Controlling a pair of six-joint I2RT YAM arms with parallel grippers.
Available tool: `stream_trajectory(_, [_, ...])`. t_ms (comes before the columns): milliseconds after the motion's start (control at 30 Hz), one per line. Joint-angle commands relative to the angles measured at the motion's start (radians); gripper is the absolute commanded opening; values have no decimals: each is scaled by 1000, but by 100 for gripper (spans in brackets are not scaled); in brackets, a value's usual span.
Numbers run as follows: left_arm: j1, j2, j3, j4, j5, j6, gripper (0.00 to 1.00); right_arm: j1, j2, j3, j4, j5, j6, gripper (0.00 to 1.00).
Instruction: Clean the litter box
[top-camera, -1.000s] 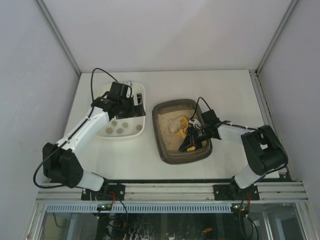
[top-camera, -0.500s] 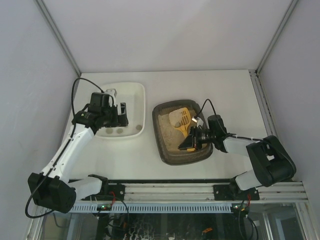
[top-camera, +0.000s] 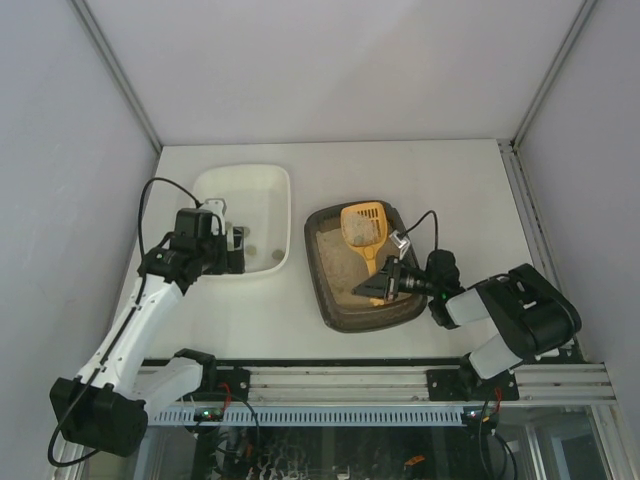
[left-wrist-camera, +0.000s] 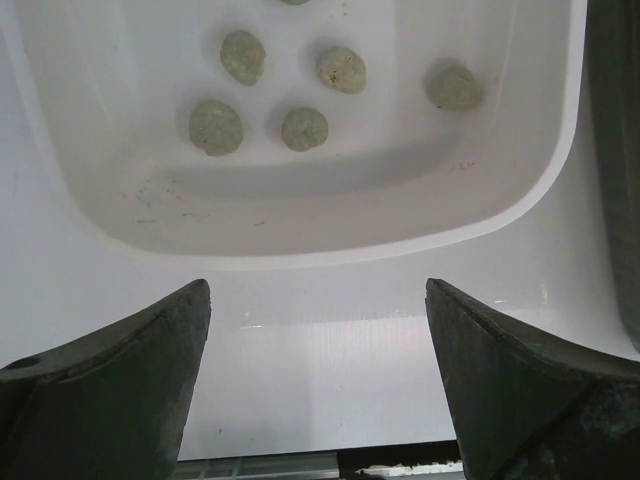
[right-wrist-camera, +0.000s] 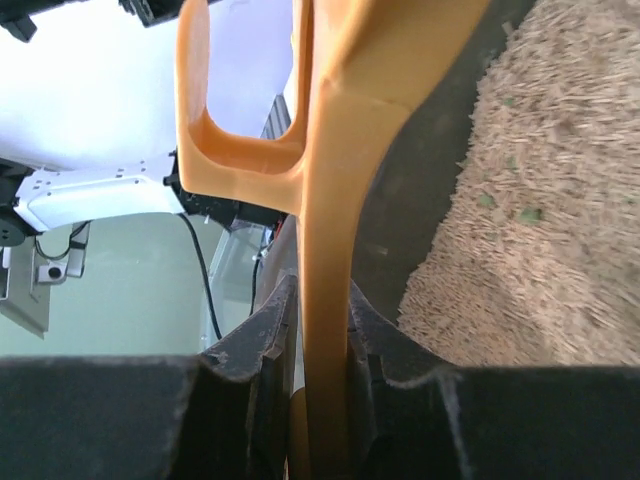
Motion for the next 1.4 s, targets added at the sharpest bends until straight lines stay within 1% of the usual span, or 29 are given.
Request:
stream_trajectory(0, [8,-31,-23,43,-40,23,92,148,102,-34,-36,27,22,0])
stream_trajectory(33, [8,-31,-24,43,-47,22,92,158,118,-47,30,33,58,0])
stream_trajectory(133, [9,-27,-28,37,-56,22,92,111,183,-117,271,65,191,0])
stream_trajectory(167, [9,-26,-31,36,-57,24,92,110,208,-124,301,72,220,0])
stream_trajectory(300, [10,-26,-45,35,-62,26,92,191,275,-135,338,101,275,0])
stream_trajectory(367, [11,-30,-54,36,-63,29,92,181,280,-164,367,113,294,0])
stream_trajectory(467, [13,-28,-60,37,-63,22,92,183,280,-186,366,132,301,0])
stream_trajectory(600, [14,-29,-61,40,-61,20,92,204,298,-182,370,105,375,0])
stream_trajectory(700, [15,-25,-62,41,-58,19,92,231,277,-194,358,120,459,0])
stream_trajectory(800, [14,-11,-53,33,-43,34,84,326,226,-189,342,136,557,0])
stream_trajectory(867, [15,-6,-52,30,-36,39,83,332,148,-213,325,151,604,0])
stream_trajectory(900, [15,-7,-52,31,-24,44,83,327,96,-225,290,165,609,0])
stream_trajectory(967, [16,-13,-53,35,-5,54,83,327,-32,-210,118,183,572,0])
stream_trajectory(1033, [16,-16,-53,39,-3,62,83,336,-194,-153,-180,211,470,0])
stream_trajectory(1067, [16,-15,-52,38,-1,66,83,338,-284,-114,-376,239,402,0])
stream_trajectory(1100, [16,-14,-52,38,-3,66,84,337,-369,-63,-640,279,293,0])
stream_trajectory(1133, [16,-13,-51,38,-4,66,83,335,-441,-18,-791,322,225,0])
stream_trajectory(1167, [16,-11,-51,38,-9,66,84,324,-496,11,-892,345,181,0])
stream_trajectory(1267, [17,-1,-48,35,-18,65,83,222,-577,22,-999,303,142,0])
stream_trajectory(1367, [19,5,-46,34,-24,65,83,184,-626,18,-1054,285,123,0])
